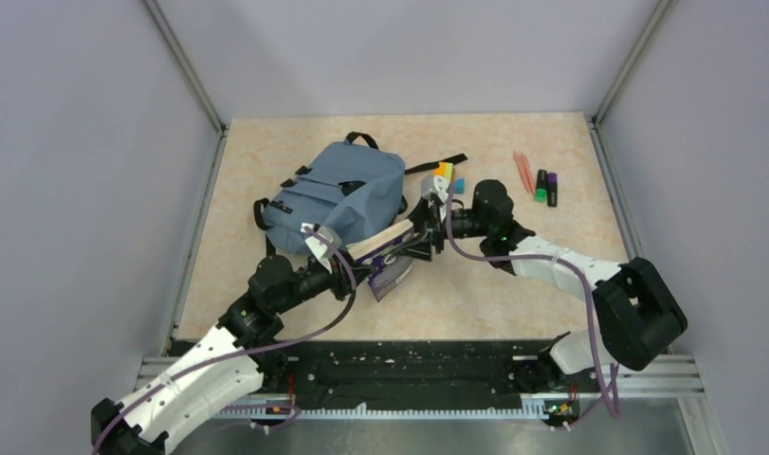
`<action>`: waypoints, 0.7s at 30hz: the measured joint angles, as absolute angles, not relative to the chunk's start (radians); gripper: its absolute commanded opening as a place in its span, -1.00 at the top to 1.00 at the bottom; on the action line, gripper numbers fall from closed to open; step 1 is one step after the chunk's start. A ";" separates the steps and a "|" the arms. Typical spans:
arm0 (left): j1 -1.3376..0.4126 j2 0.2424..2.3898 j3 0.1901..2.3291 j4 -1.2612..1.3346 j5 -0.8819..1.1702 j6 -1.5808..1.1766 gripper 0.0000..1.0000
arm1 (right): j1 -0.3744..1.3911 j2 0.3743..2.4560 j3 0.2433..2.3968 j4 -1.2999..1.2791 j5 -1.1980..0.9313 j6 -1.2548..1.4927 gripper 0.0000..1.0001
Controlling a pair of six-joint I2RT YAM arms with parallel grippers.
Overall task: Pack the student bag
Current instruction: Pick up the book from the center of the board.
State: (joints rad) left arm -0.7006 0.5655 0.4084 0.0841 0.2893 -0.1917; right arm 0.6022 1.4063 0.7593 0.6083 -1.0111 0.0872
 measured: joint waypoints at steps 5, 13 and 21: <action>-0.685 0.563 0.408 0.081 0.238 -0.186 0.39 | 0.627 1.409 0.800 0.543 -1.008 0.064 1.00; -0.690 0.578 0.408 0.109 0.003 -0.126 -0.63 | 0.650 1.346 0.773 0.569 -0.797 0.070 1.00; -0.696 0.661 0.408 0.181 -0.182 -0.055 -0.80 | 0.652 1.363 0.792 0.581 -0.546 0.007 1.00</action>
State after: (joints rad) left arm -0.6956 0.6605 0.4076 0.1806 -0.1818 -0.0551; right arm 0.6518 1.3628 0.7918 0.5812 -0.5457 0.0074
